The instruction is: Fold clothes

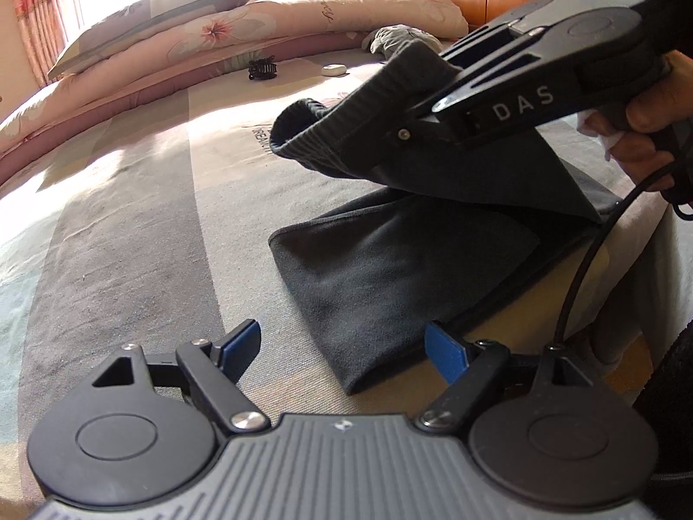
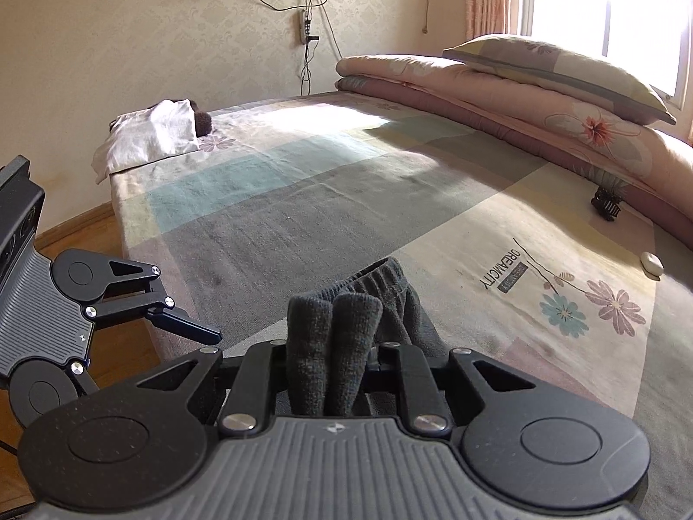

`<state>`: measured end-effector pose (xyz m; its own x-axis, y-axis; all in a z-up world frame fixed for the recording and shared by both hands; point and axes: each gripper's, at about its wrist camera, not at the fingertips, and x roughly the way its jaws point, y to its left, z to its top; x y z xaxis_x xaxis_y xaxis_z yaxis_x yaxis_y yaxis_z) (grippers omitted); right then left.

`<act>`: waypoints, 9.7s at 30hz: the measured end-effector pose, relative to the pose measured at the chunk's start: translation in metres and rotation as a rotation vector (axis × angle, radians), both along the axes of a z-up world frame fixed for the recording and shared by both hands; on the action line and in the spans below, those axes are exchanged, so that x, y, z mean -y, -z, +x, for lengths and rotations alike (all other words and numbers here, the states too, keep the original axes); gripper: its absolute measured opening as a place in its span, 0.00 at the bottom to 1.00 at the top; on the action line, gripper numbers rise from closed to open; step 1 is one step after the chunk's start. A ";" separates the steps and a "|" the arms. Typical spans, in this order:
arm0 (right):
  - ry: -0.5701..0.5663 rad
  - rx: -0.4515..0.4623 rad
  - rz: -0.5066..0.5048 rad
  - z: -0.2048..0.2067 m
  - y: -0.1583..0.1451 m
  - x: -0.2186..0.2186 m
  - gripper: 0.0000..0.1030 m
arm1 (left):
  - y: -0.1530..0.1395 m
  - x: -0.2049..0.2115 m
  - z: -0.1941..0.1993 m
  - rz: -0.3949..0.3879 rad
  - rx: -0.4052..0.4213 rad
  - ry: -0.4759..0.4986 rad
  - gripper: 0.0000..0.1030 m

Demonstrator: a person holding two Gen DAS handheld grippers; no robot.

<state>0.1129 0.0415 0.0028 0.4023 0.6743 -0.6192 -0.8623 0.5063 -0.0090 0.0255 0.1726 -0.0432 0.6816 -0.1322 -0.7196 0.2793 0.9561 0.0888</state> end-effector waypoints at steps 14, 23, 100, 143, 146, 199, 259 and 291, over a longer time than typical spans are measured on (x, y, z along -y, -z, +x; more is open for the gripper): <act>-0.064 -0.195 -0.078 0.013 0.053 -0.032 0.41 | 0.008 -0.009 -0.006 0.006 -0.043 -0.062 0.81; -0.048 -0.254 0.033 0.018 0.024 0.026 0.75 | 0.008 -0.014 -0.014 0.024 -0.057 -0.079 0.81; 0.381 0.399 -0.311 -0.047 0.080 0.198 0.90 | -0.023 0.199 0.080 -0.014 0.044 0.405 0.86; 0.300 -0.154 0.073 0.047 0.047 0.196 0.90 | 0.012 0.064 0.102 -0.060 -0.089 0.065 0.87; 0.284 -0.153 0.066 0.064 0.053 0.180 0.90 | 0.018 0.060 0.111 -0.066 -0.101 0.056 0.87; 0.319 -0.402 0.089 0.004 0.080 0.216 0.98 | 0.021 0.058 0.035 -0.134 -0.237 0.044 0.88; 0.346 -0.910 0.474 0.136 0.113 0.247 1.00 | 0.050 -0.074 0.117 -0.855 -0.473 -0.314 0.97; 0.179 -1.025 0.601 0.140 0.124 0.244 1.00 | 0.075 -0.079 0.127 -1.066 -0.527 -0.151 0.97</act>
<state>0.2532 -0.2030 -0.1217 0.0240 0.9497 -0.3123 -0.2472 0.3083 0.9186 0.1521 0.2513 -0.1182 0.3961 -0.7756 -0.4915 -0.0774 0.5051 -0.8596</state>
